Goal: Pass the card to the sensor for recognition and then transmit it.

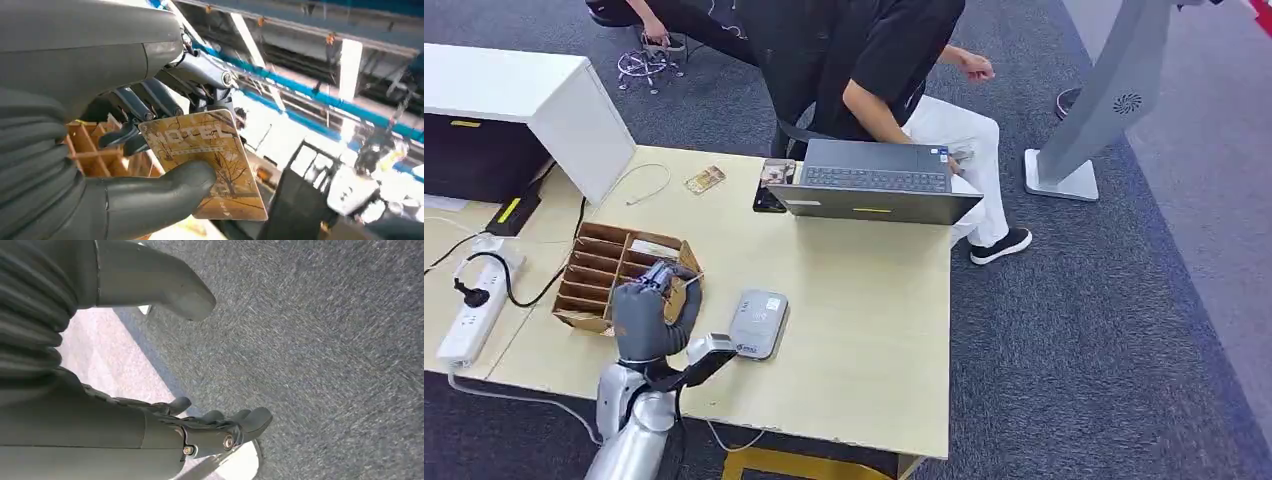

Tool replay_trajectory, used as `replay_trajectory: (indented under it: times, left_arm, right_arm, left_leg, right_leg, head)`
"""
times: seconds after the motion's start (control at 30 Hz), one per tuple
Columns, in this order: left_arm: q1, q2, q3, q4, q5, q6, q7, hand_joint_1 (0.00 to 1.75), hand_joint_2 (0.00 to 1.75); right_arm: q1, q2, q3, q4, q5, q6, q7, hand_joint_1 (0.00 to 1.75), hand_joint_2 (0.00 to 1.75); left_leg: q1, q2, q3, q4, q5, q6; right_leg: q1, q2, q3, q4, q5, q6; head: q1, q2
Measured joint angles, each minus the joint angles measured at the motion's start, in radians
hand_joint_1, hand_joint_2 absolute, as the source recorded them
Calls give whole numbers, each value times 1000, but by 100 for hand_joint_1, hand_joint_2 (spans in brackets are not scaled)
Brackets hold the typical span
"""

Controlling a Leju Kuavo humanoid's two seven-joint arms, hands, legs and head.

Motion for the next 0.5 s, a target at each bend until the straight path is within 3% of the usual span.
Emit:
replay_trajectory:
  times: [0.5]
  left_arm:
    - [-7,-11,0,111,-1,1,-11,175,175]
  right_arm:
    - [7,-8,-6,-13,-1,0,-3,3,175]
  left_leg:
    - [0,0,0,0,0,0]
  right_leg:
    - [0,0,0,0,0,0]
  head:
    - [0,0]
